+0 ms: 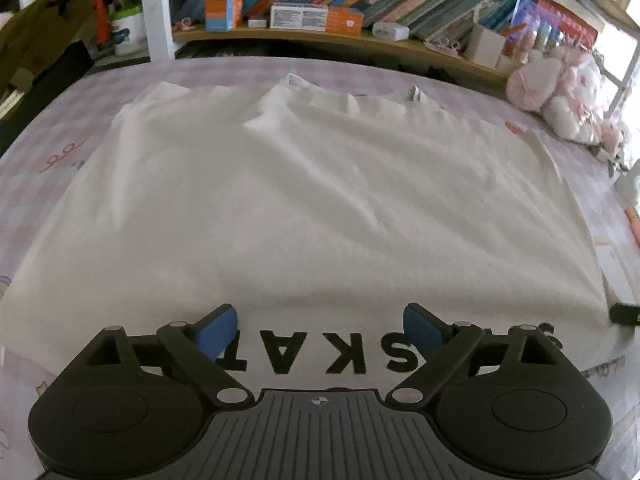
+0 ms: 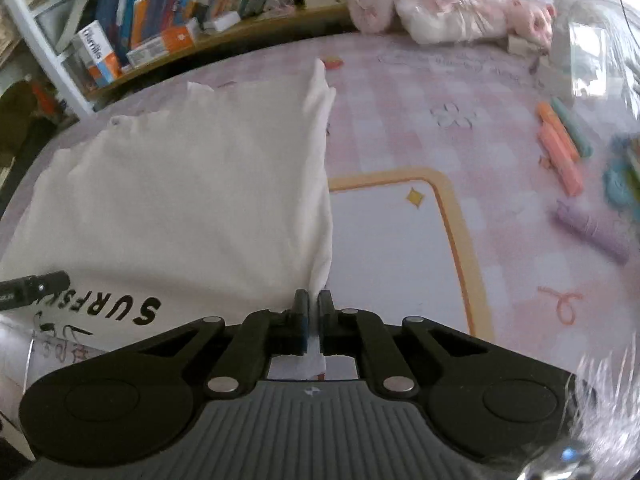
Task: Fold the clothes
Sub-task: 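Grasp the white shirt's side edge with the right tool and fold it over the body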
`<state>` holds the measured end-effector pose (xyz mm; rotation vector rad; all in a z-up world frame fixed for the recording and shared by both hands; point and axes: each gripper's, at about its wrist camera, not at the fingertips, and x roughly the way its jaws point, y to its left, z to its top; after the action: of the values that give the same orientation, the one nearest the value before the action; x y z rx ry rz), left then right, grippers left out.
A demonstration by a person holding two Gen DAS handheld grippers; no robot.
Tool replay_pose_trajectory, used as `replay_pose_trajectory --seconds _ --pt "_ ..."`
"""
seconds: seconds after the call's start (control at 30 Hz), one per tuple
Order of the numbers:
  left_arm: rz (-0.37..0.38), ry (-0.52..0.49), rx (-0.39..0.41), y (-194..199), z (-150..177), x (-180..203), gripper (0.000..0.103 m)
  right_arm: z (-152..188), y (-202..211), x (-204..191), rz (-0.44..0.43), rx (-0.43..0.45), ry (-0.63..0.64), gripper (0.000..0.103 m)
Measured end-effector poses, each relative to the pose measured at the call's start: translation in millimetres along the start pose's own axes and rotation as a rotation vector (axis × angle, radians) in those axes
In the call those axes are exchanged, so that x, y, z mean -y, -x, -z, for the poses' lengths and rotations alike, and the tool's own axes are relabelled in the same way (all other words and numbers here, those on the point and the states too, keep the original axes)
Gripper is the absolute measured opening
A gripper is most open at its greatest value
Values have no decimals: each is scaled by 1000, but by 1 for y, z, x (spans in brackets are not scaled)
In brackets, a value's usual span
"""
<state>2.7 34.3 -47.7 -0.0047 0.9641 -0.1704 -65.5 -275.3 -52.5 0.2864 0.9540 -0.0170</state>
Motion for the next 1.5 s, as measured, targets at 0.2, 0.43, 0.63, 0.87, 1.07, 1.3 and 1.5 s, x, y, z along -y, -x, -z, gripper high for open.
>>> replay_pose_trajectory --seconds 0.2,0.43,0.63,0.87,1.07,1.3,1.5 --pt "-4 -8 -4 -1 -1 0 94 -6 8 0 41 24 14 32" --pt "-10 0 -2 -2 -1 2 95 -7 -3 0 -69 -37 -43 40" --pt "-17 -17 -1 -3 0 3 96 -8 -11 -21 -102 -63 61 17" --pt "-4 3 -1 1 2 0 96 -22 50 -38 -142 151 158 10" --pt "-1 -17 0 1 4 0 96 -3 -3 -18 -56 -54 73 10" --pt "-12 -30 -2 3 6 1 97 -1 1 -25 24 -20 131 38" --pt "-20 -14 26 8 4 2 97 -6 19 -26 77 114 121 48"
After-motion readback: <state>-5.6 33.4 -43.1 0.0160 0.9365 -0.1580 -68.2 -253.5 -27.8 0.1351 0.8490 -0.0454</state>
